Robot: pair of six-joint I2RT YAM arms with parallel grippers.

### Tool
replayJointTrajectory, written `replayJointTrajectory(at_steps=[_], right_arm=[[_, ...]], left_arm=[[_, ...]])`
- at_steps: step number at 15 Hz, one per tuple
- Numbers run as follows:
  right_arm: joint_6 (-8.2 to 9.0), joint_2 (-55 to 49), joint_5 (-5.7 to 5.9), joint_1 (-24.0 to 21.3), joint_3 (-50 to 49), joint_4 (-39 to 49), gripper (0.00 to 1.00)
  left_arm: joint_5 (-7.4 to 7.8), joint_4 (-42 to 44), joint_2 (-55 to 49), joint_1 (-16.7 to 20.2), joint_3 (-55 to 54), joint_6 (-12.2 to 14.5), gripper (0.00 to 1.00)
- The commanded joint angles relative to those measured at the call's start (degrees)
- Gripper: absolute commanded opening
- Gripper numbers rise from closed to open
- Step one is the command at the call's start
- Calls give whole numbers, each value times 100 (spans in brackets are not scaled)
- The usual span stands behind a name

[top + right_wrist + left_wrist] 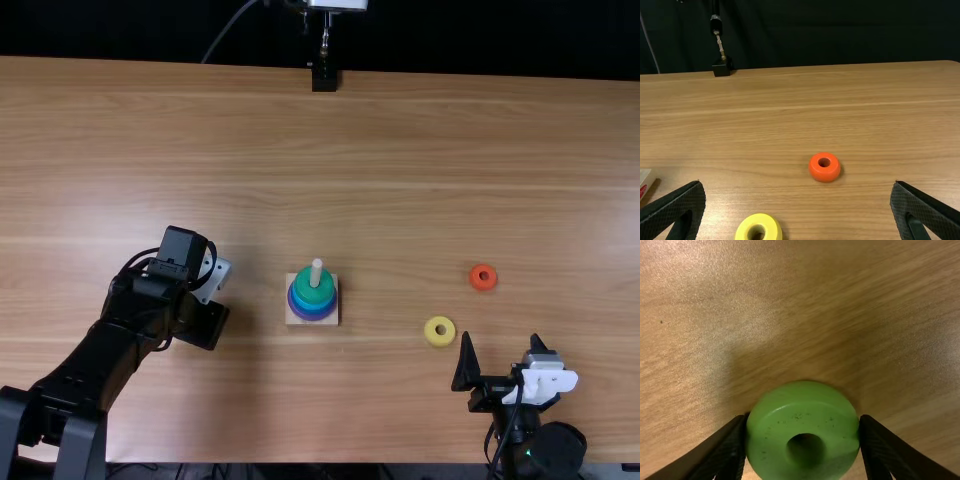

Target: Build the Hanoi tower: stack the rings onto the peg from bottom to top in this color order: purple, dark blue, light blue, dark green, light green, yellow, orange.

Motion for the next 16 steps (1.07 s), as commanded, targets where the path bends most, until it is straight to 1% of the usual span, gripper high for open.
replayJointTrajectory(at_steps=[1, 2, 3, 4, 5, 7, 9, 11, 12, 13, 14, 15, 16], right_arm=[[13, -73, -49, -59, -366, -420, 100], [13, -73, -49, -59, -366, -420, 100], [13, -73, -49, -59, -366, -420, 100], [13, -73, -49, -59, -366, -420, 100], [13, -73, -49, -59, -366, -420, 100], [13, -73, -49, -59, -366, -420, 100], [13, -73, -49, -59, -366, -420, 100], [13, -73, -49, -59, -366, -420, 100], [13, -73, -49, -59, -366, -420, 100], [13, -73, -49, -59, -366, -420, 100], [13, -73, -49, -59, -366, -420, 100], [13, -73, -49, -59, -366, -420, 100], [13, -73, -49, -59, -366, -420, 100]], left_arm=[[-16, -35, -6, 16, 372, 44, 3], [-122, -109, -15, 16, 600, 34, 3], [-375, -320, -103, 16, 864, 23, 3], [-575, -647, -226, 16, 1136, 23, 3], [-670, -1068, -287, 16, 1479, 23, 3], [-691, -1775, -287, -2, 2226, 23, 3], [-586, -2355, -243, -2, 2894, 13, 4], [-565, -3093, -164, -11, 3632, 2, 4], [-522, -3399, -32, -19, 3914, 2, 4], [-364, -3589, 73, -28, 4186, 2, 4], [-58, -3684, 117, -37, 4415, -9, 4], [300, -3684, 196, -55, 4582, -30, 4], [543, -3684, 275, -107, 4731, -72, 4]])
